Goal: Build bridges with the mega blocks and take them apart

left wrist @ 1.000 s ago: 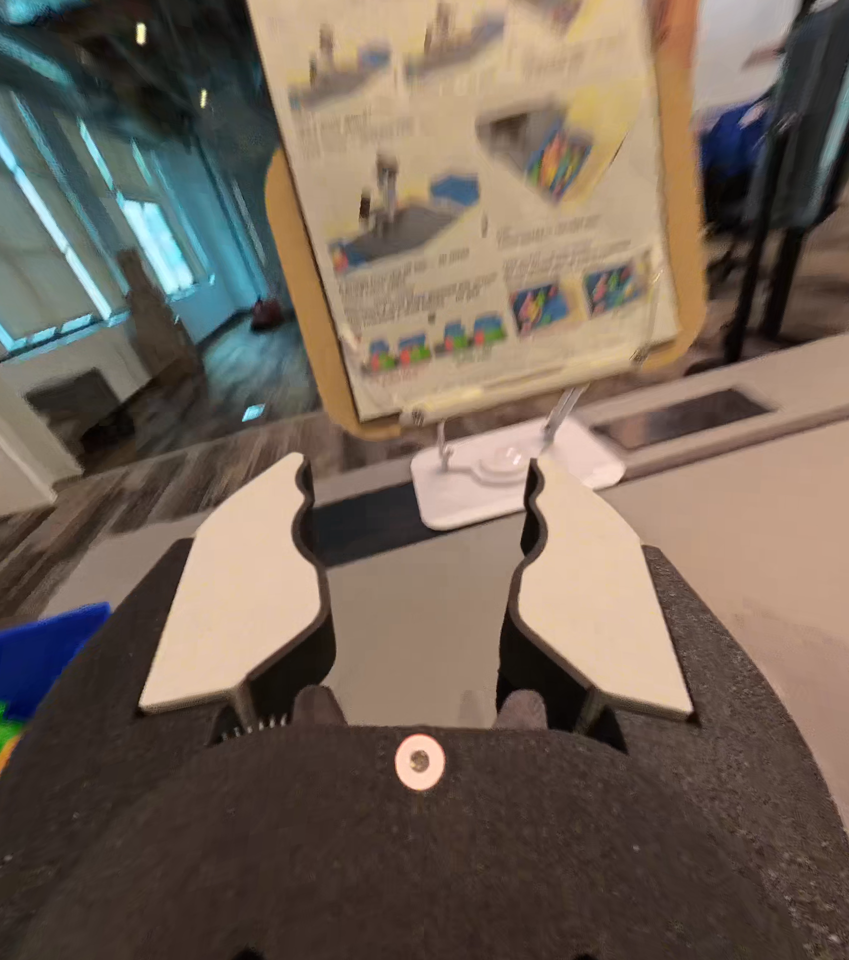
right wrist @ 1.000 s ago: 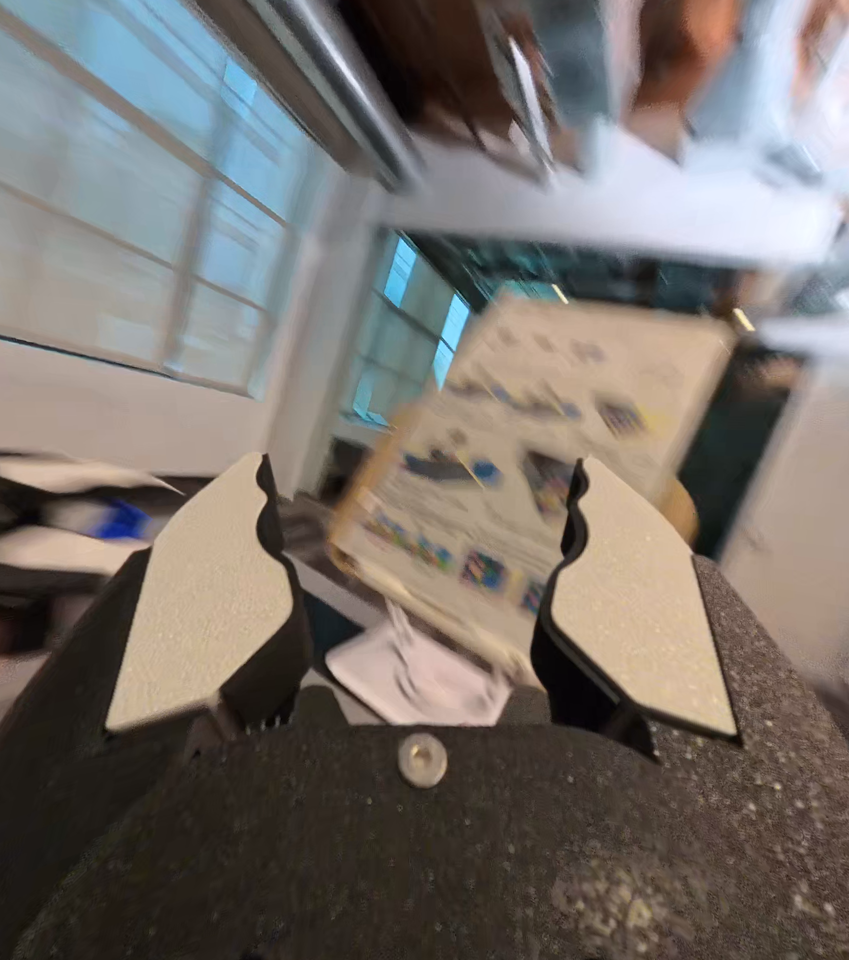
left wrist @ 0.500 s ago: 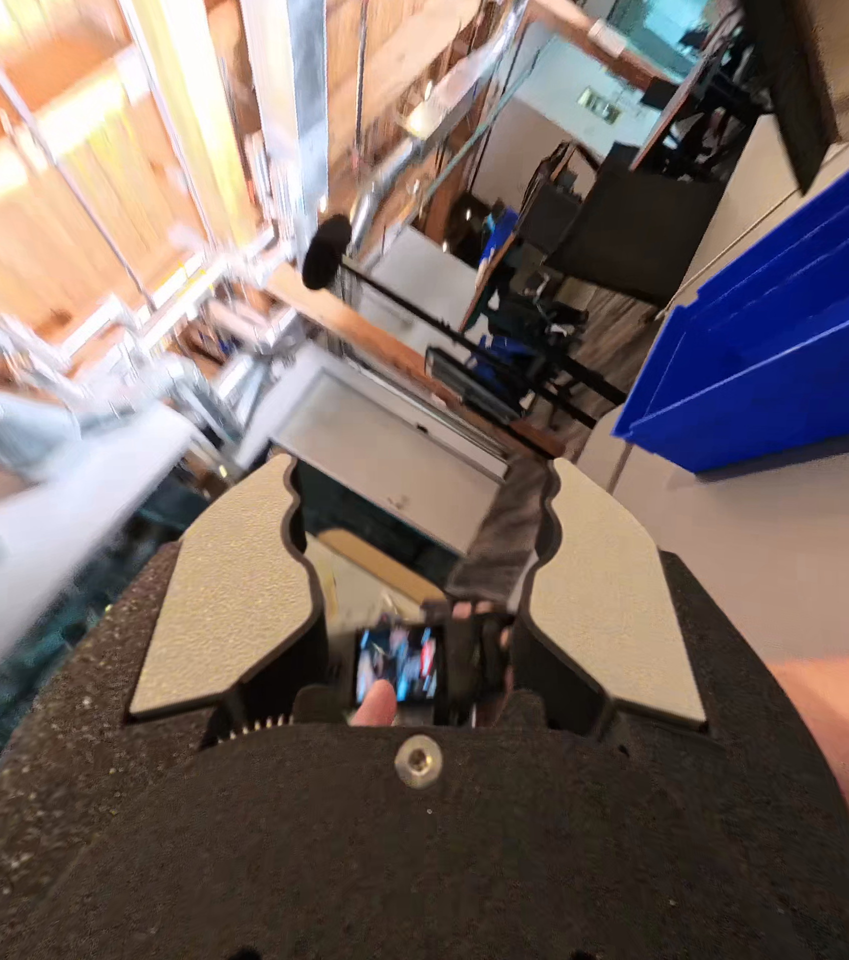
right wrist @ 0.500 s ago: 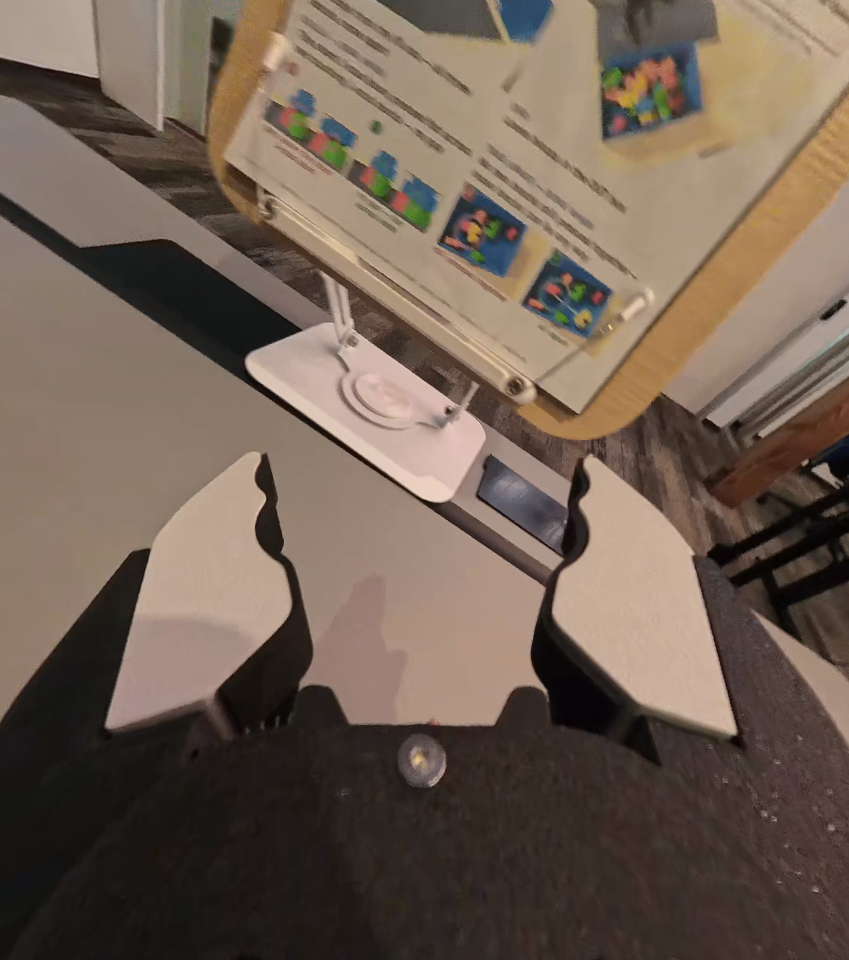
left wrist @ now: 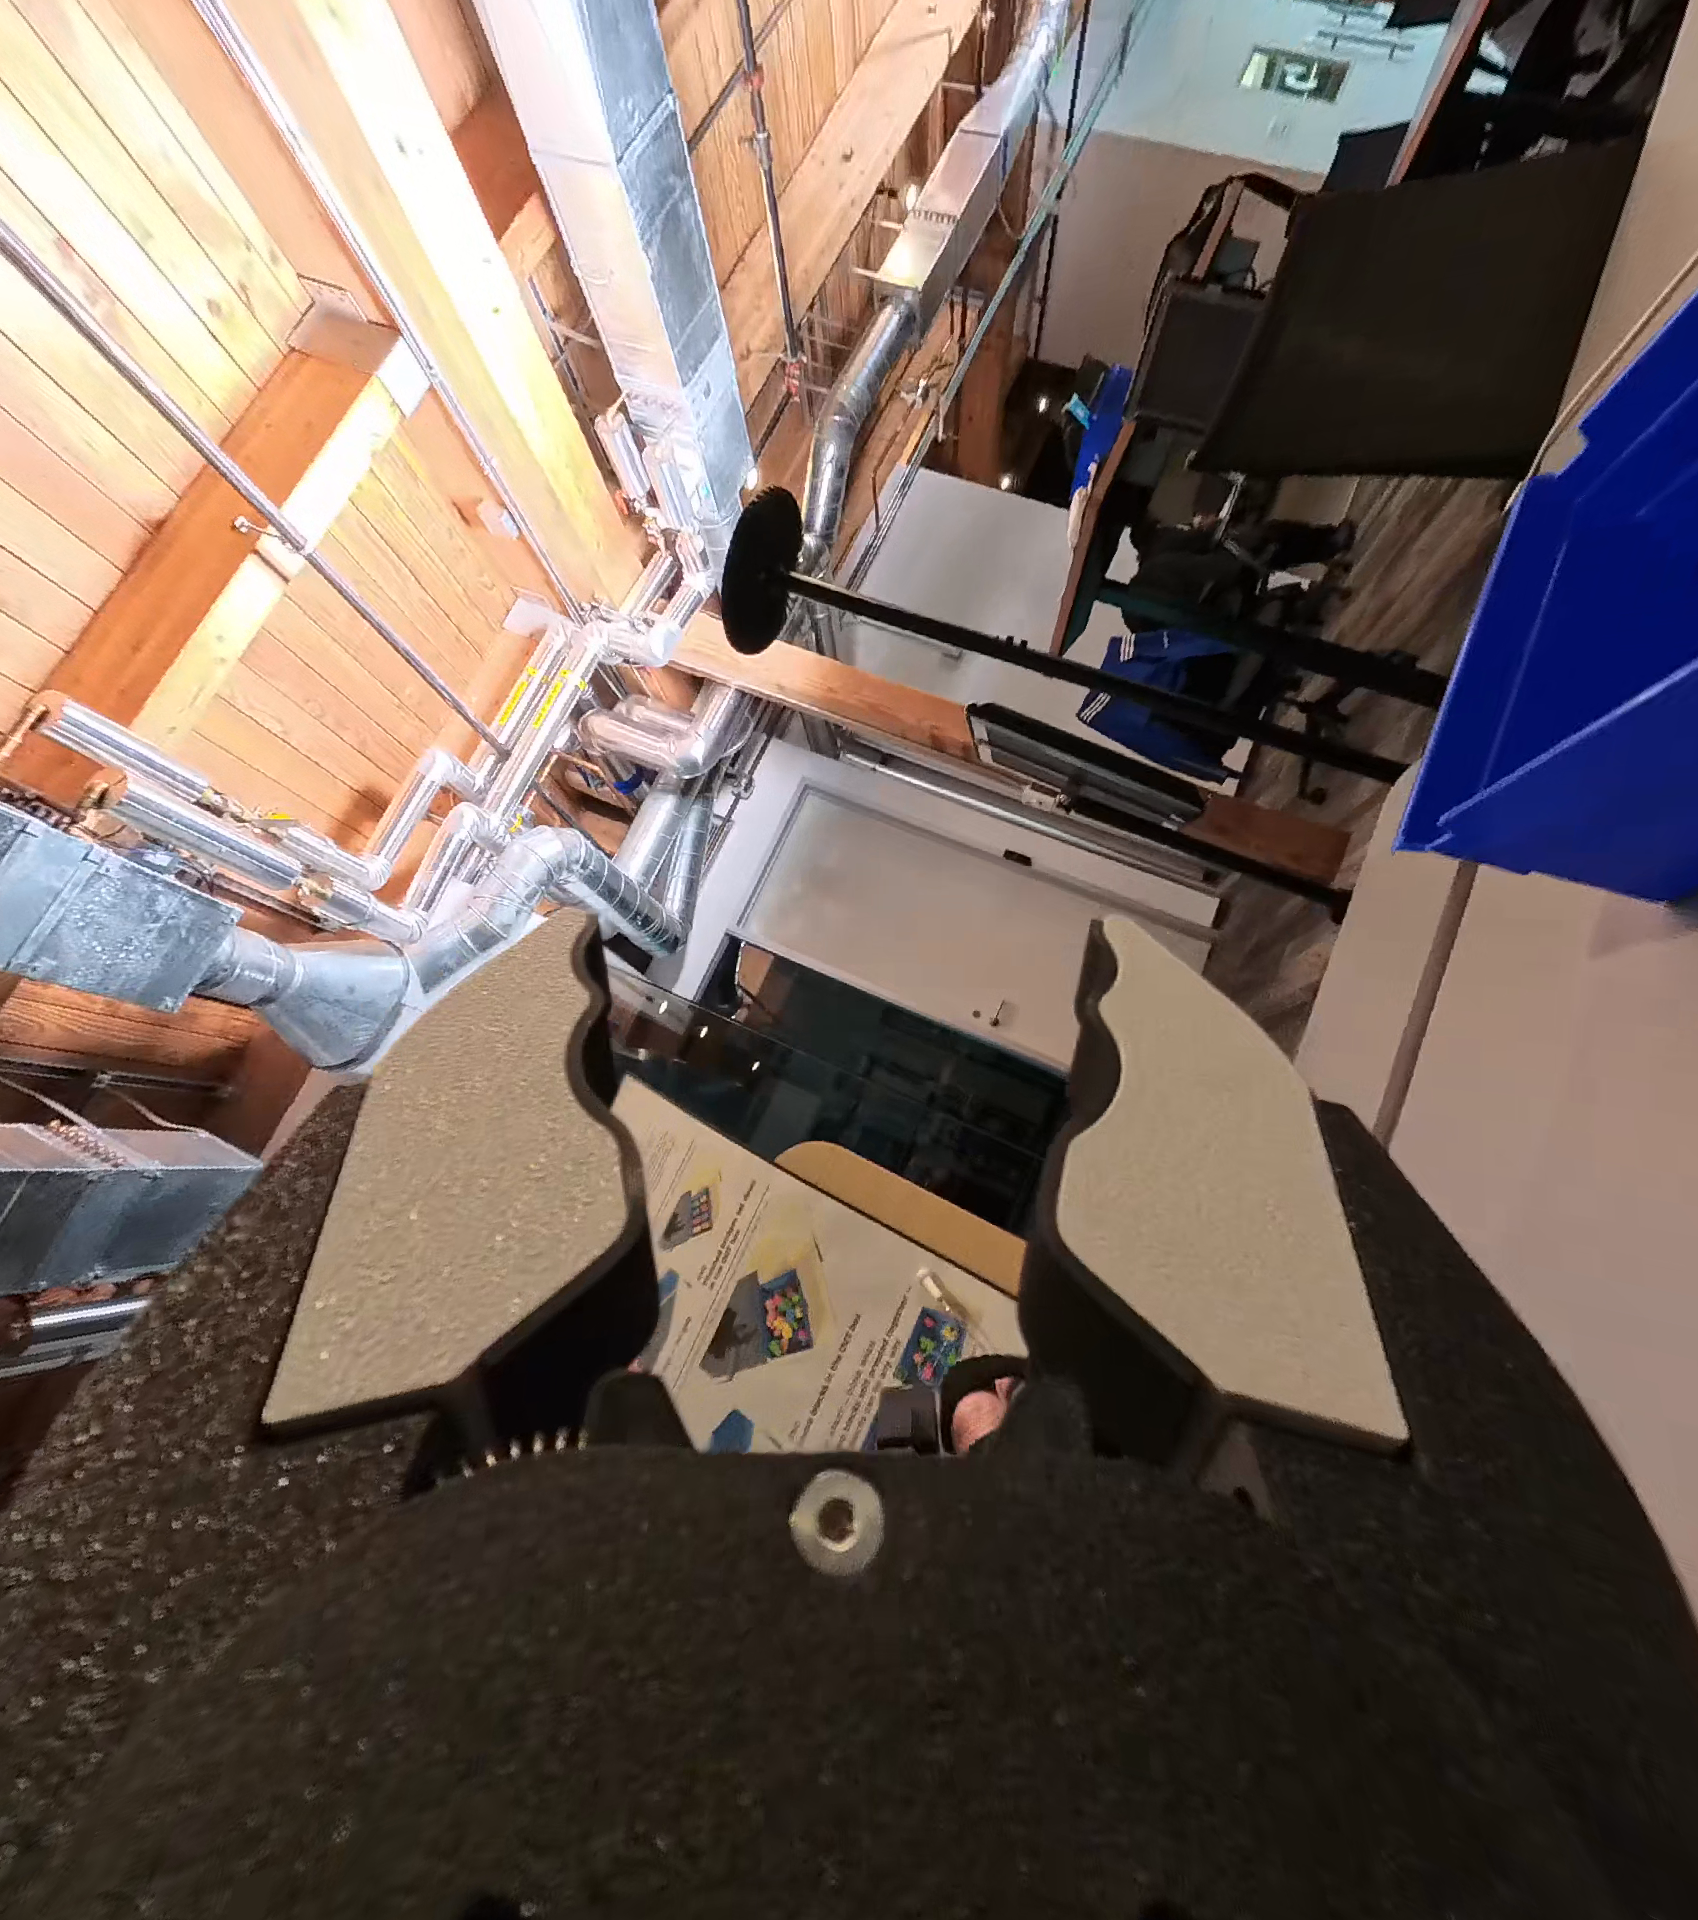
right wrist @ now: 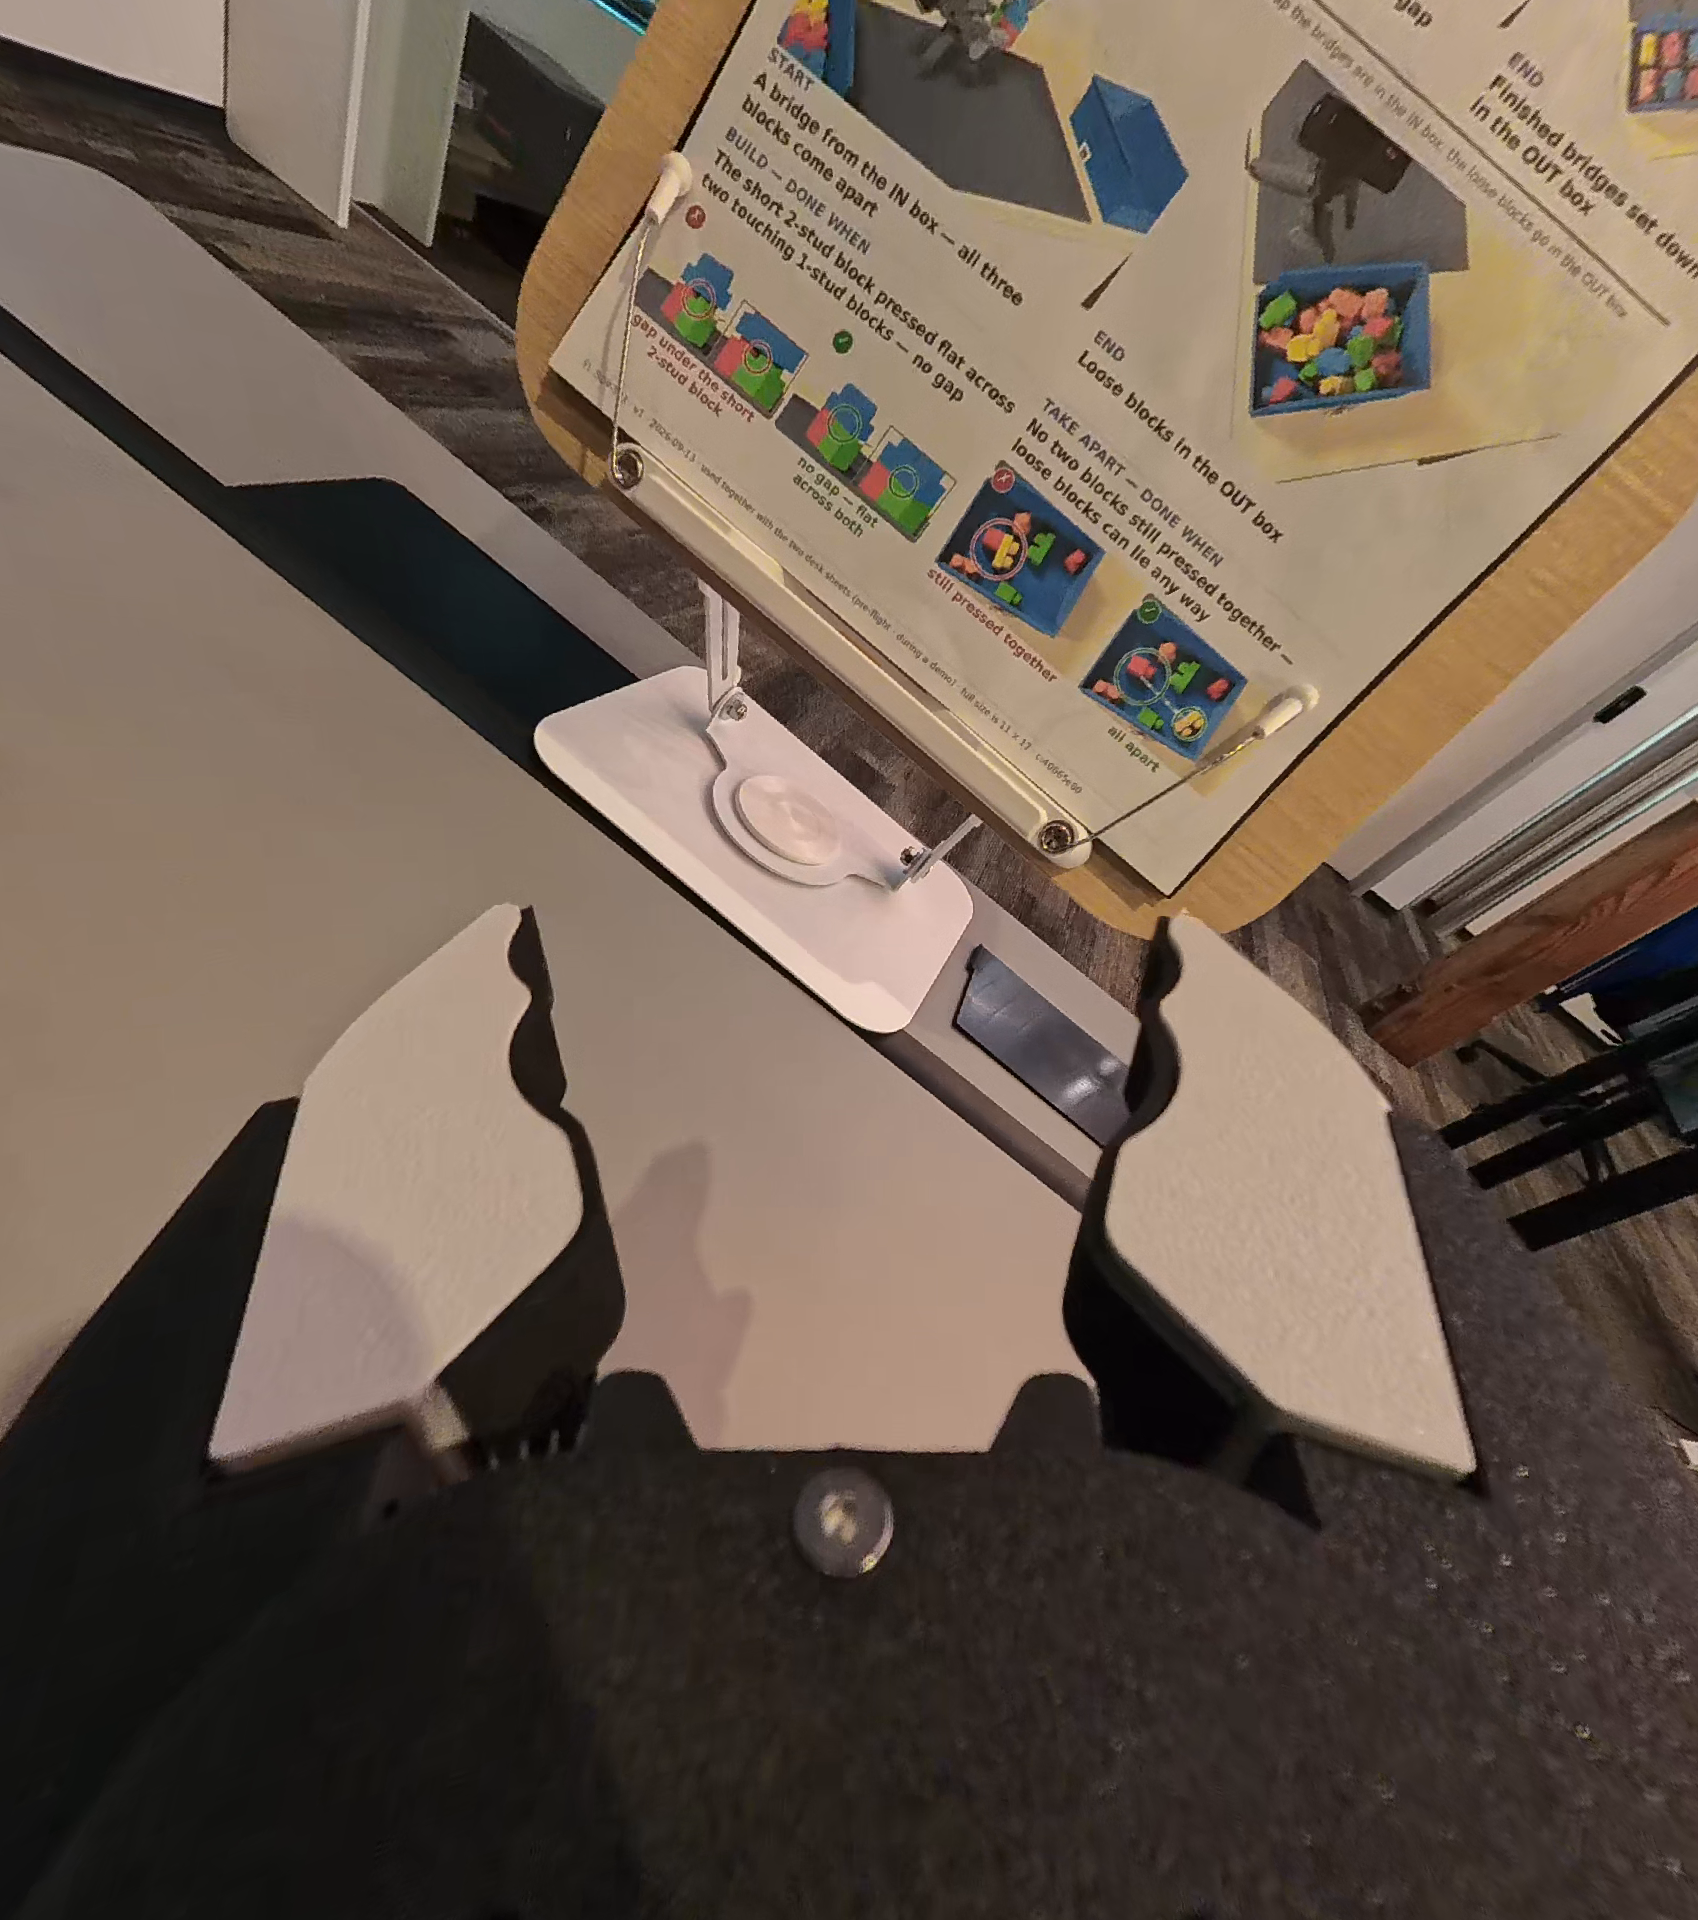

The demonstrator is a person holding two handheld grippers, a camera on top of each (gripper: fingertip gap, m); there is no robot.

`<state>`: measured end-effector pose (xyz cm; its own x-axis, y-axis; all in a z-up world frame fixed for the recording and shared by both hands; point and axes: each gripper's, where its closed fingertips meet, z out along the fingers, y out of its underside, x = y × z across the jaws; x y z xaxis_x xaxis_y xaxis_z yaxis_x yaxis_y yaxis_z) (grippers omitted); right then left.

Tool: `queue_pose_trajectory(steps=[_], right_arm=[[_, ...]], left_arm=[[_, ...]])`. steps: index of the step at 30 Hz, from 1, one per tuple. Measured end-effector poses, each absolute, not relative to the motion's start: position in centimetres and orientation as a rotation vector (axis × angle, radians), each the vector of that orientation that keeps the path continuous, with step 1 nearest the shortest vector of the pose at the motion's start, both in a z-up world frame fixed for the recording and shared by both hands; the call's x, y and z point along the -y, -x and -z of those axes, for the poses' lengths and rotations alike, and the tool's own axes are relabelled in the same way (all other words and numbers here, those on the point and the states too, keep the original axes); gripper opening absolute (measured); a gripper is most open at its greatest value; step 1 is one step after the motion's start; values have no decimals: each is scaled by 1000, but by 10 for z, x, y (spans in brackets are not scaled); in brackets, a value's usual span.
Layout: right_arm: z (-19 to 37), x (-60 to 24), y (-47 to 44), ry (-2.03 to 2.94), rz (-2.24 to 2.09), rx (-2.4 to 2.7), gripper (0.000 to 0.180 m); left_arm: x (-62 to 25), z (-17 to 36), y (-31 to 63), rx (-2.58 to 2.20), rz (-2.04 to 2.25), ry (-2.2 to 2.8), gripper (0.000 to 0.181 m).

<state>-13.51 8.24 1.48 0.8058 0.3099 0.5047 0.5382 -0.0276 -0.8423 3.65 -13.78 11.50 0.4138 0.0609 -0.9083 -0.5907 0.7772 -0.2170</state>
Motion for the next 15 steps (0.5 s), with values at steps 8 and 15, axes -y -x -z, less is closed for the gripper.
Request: queue_pose_trajectory(steps=[8,15], right_arm=[[-17,-80,137,1623,186,681,107],[-19,-78,141,1613,180,694,107]], left_arm=[[121,-114,-30,-1057,-433,612,85],[113,-111,-30,-1069,-421,646,84]])
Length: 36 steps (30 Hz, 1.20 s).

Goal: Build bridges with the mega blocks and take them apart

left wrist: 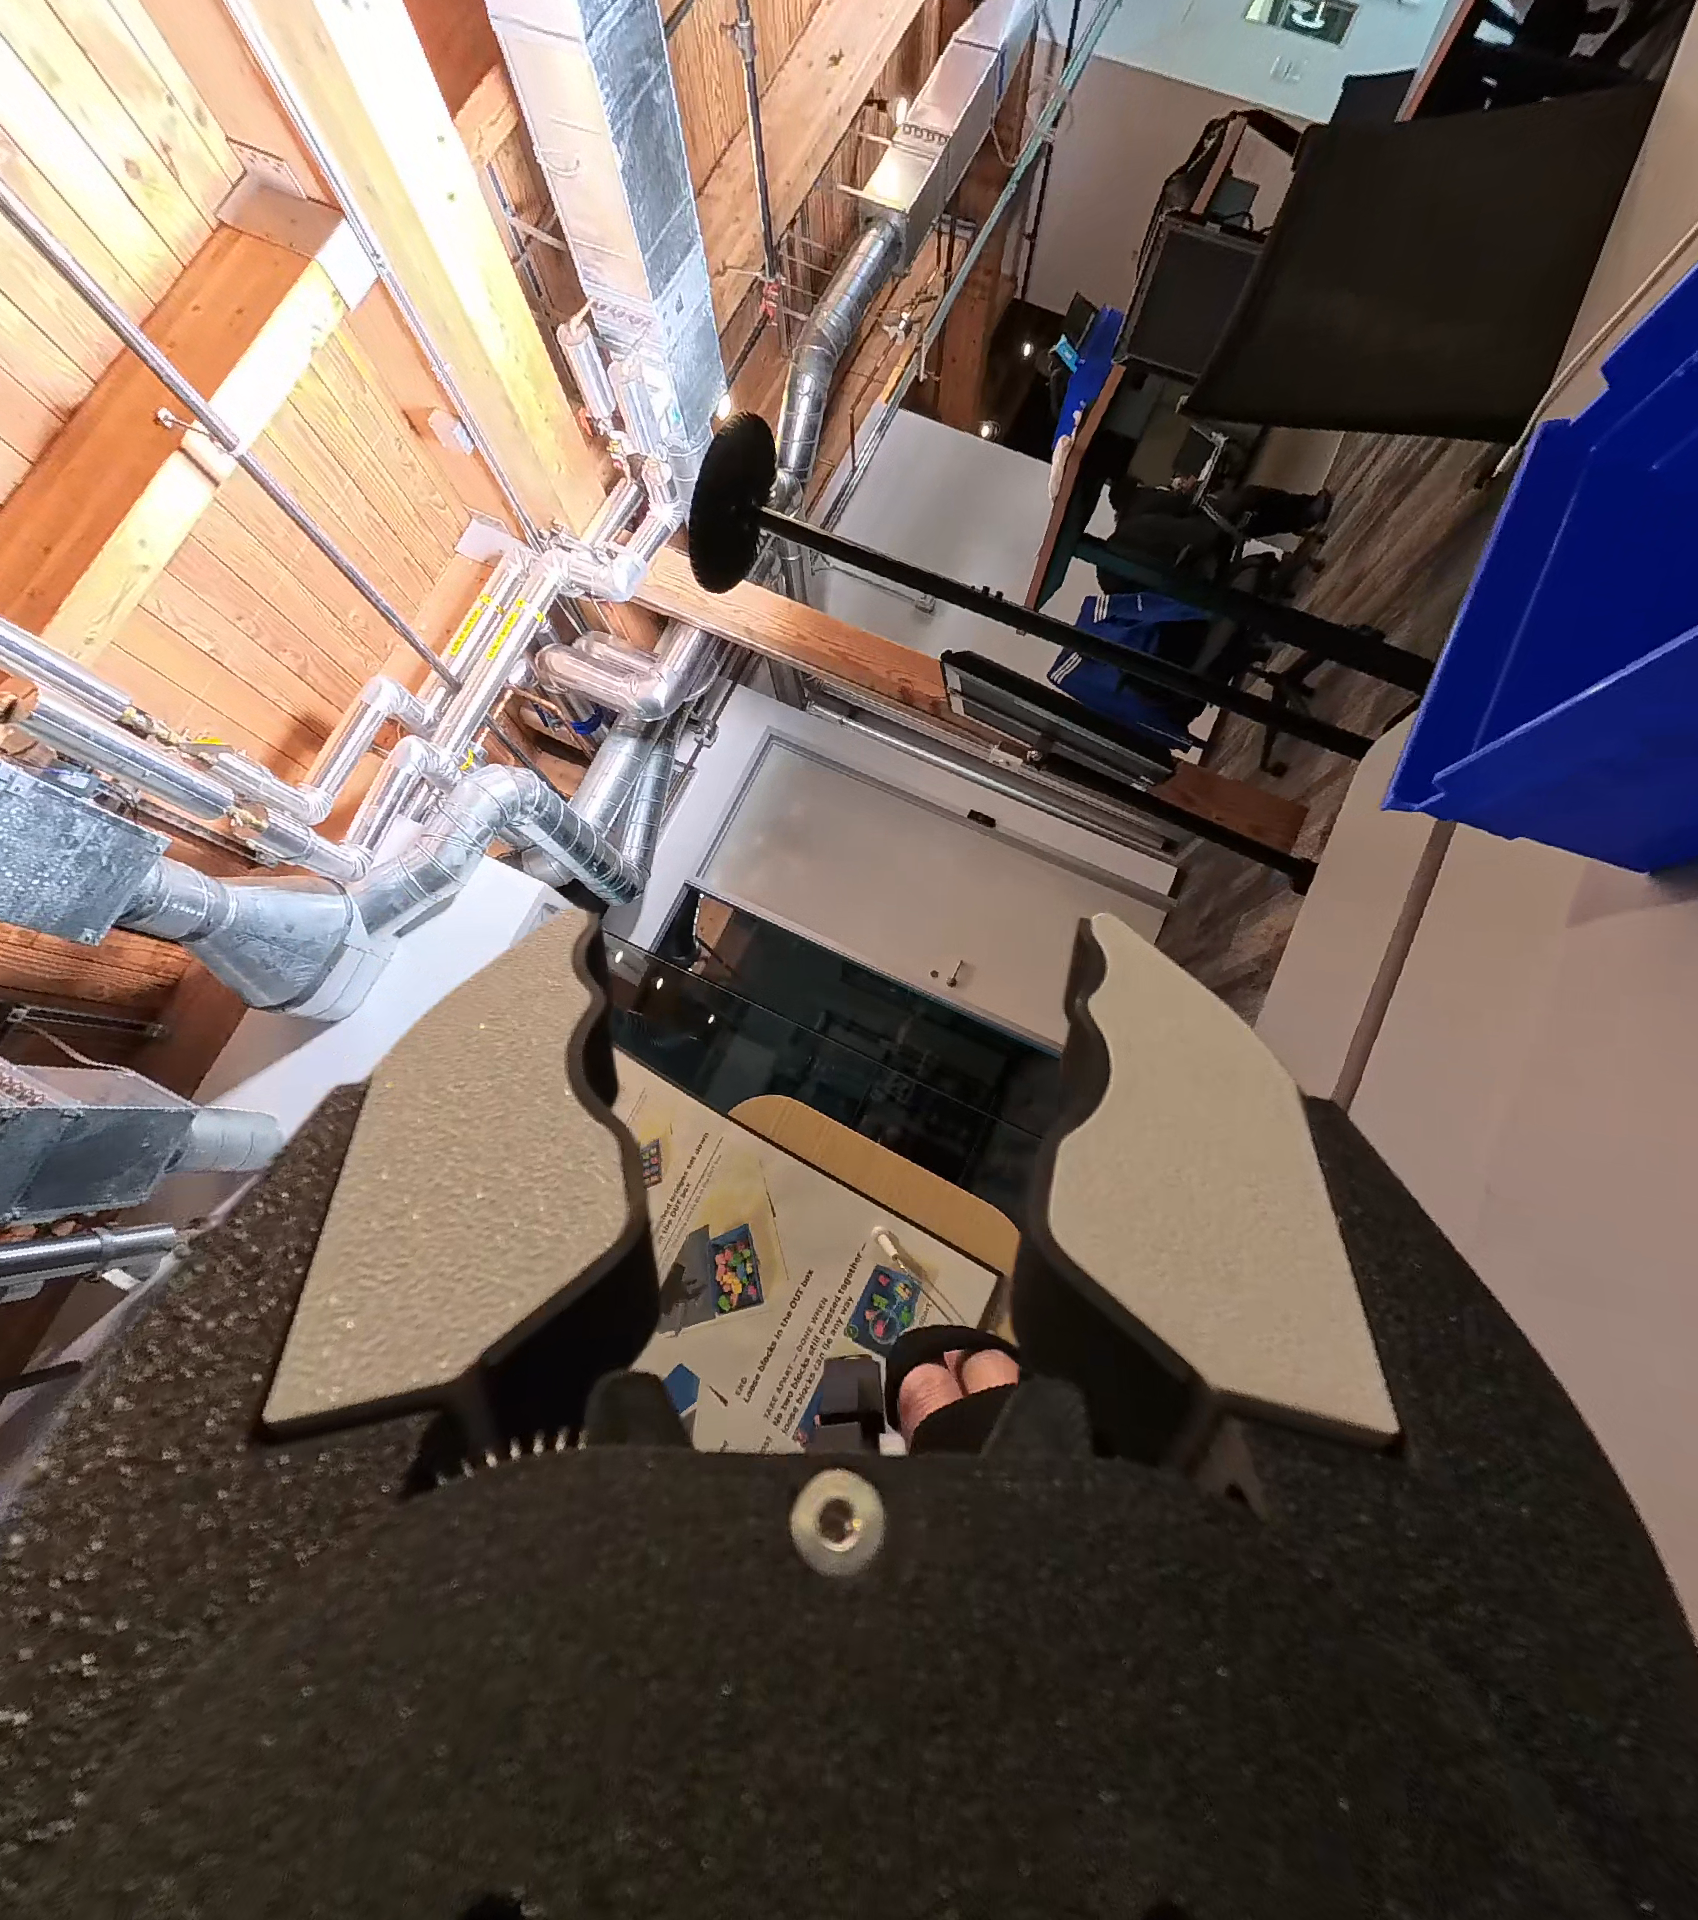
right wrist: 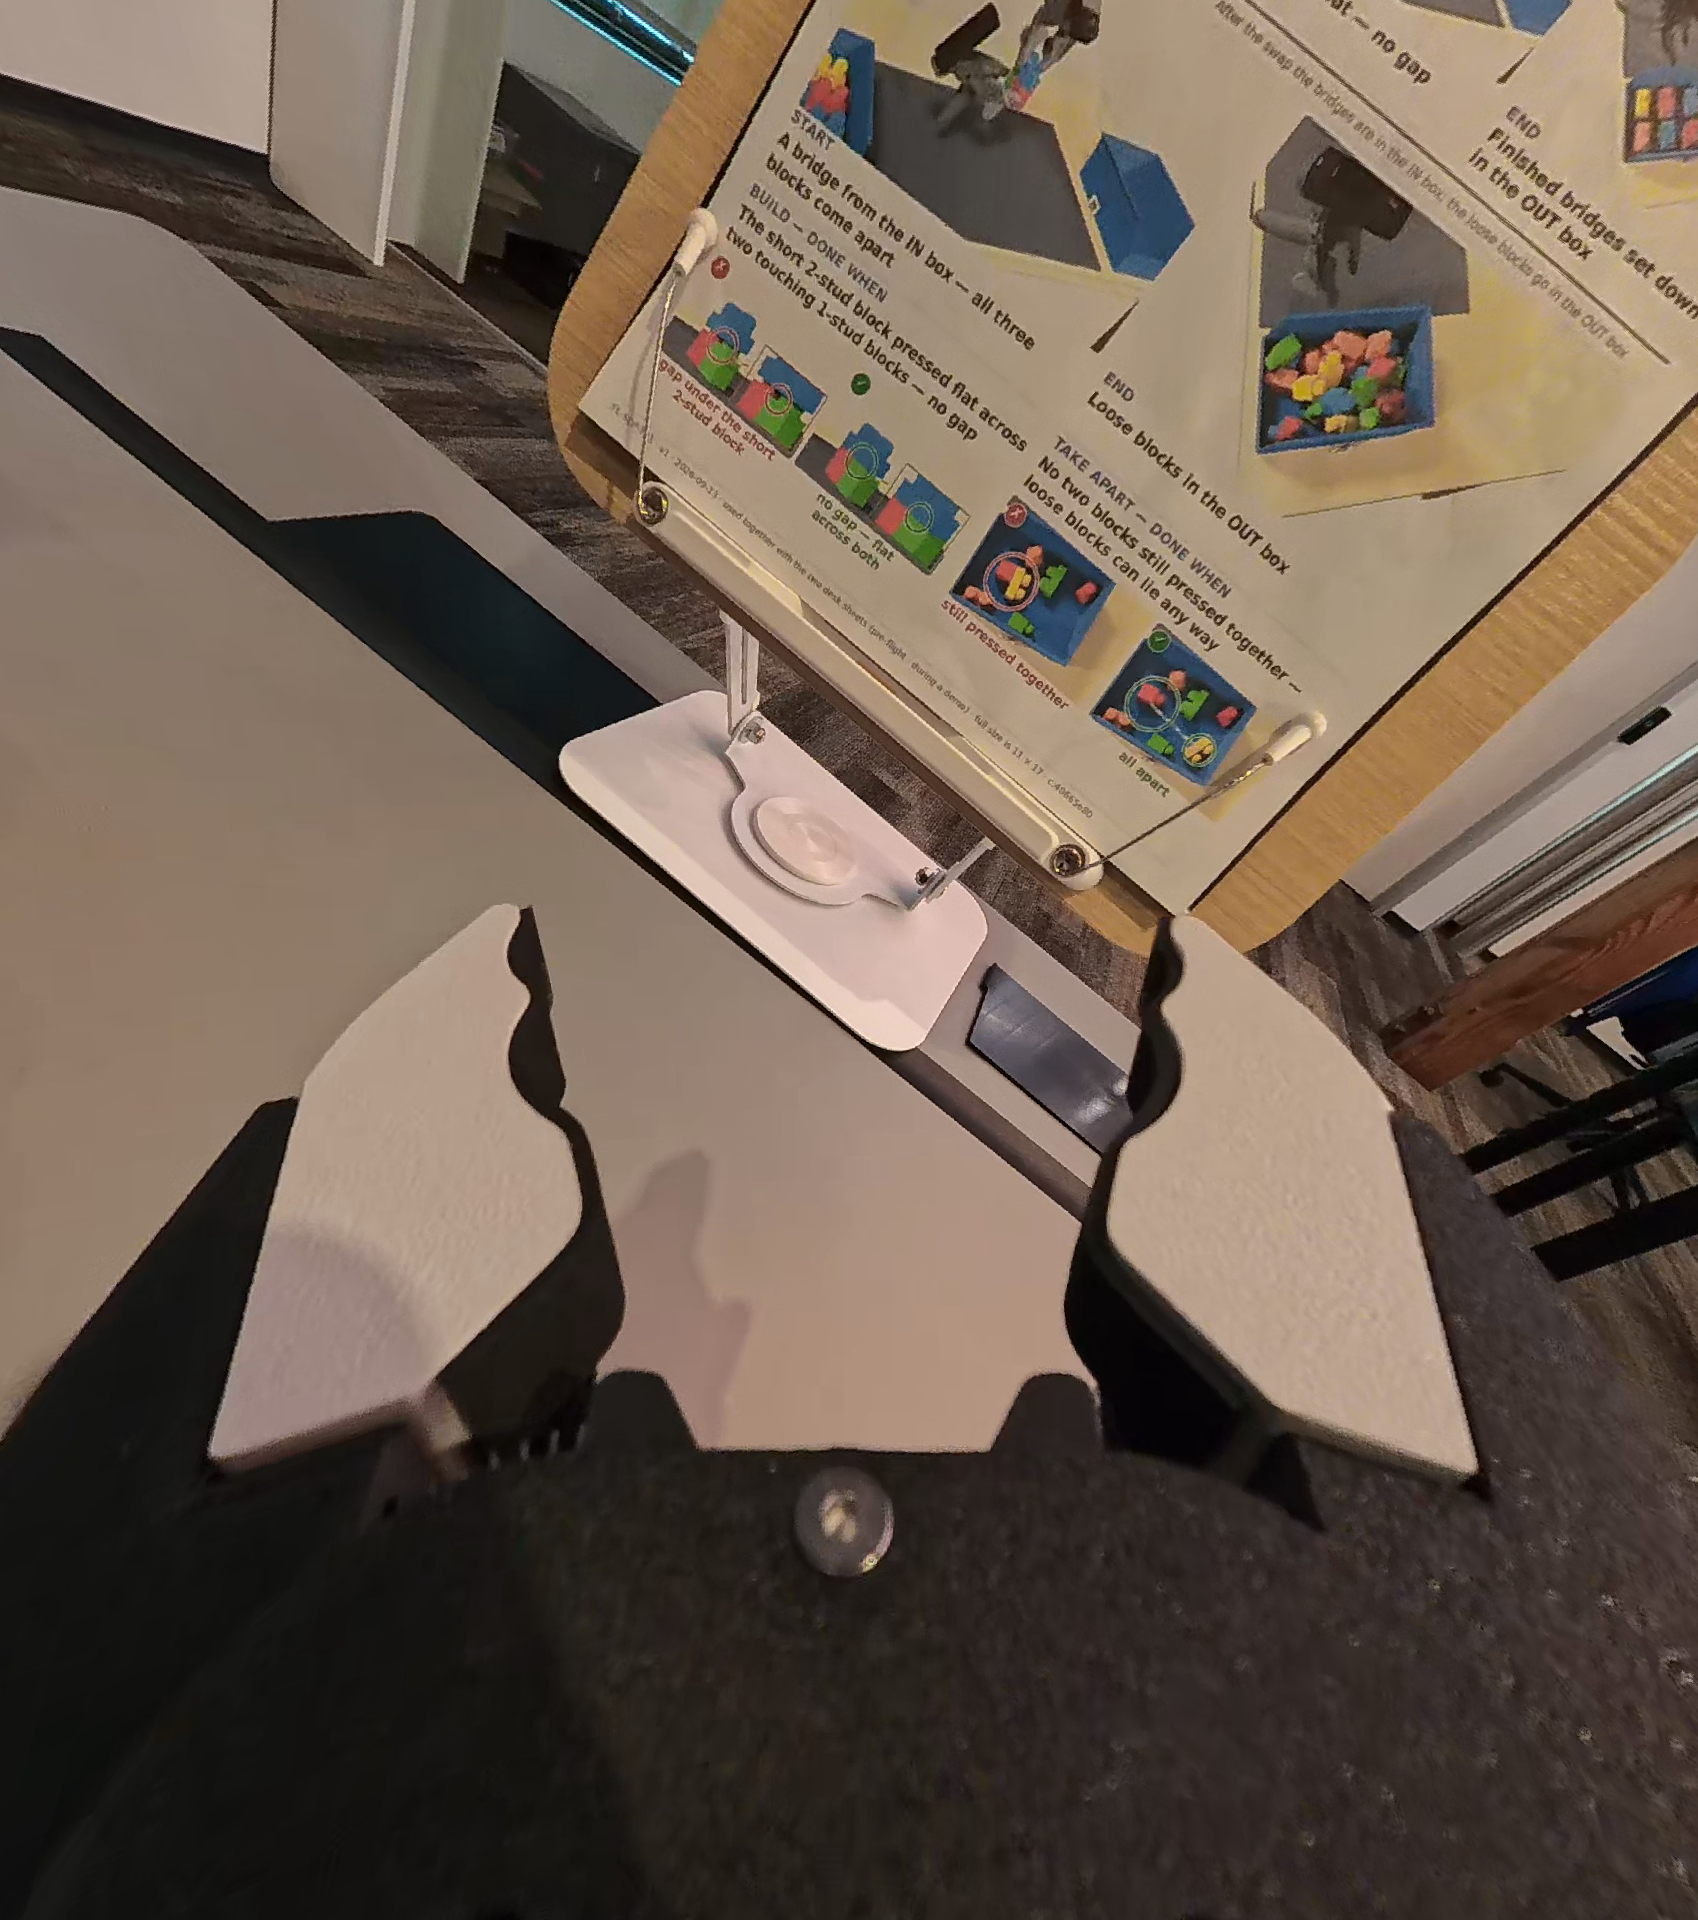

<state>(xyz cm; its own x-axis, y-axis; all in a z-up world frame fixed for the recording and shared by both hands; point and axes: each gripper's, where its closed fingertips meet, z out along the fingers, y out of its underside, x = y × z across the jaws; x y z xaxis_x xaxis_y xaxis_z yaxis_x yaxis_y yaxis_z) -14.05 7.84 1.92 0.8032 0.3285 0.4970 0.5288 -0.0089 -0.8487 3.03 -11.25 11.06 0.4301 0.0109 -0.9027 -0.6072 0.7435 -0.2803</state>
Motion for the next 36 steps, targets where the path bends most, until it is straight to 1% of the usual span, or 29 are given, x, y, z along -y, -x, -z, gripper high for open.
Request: queue_pose_trajectory(steps=[4,11,14,16,19,20,22,25,28,30,32,33,35,36], right_arm=[[-15,-80,141,1628,180,704,107],[-9,-81,143,1640,170,720,107],[3,-85,140,1671,153,727,106],[21,-89,137,1735,100,734,104],[54,-97,123,1868,15,714,96],[61,-99,117,1899,-20,695,93],[66,-103,106,1929,-101,639,89],[56,-104,94,1917,-219,554,82],[42,-104,85,1882,-293,505,78],[36,-104,82,1861,-315,488,75],[35,-103,84,1855,-340,493,75],[36,-103,86,1857,-348,501,74],[42,-102,91,1867,-357,530,75],[45,-101,94,1874,-358,548,75]], left_arm=[[114,-113,-30,-1060,-426,645,84],[157,-122,-39,-1063,-324,620,82],[153,-116,-29,-1063,-260,739,79],[134,-108,-4,-1040,-237,876,77],[93,-86,62,-959,-117,1178,77],[79,-79,92,-911,-79,1281,77],[57,-67,162,-794,-51,1444,73],[45,-53,280,-627,-74,1587,60],[47,-40,404,-501,-188,1725,53],[50,-36,478,-448,-213,1830,36],[46,-36,540,-406,-193,1921,33],[42,-34,565,-438,-212,1957,29],[35,-27,604,-587,-314,2022,35],[34,-21,616,-703,-374,2051,34]])
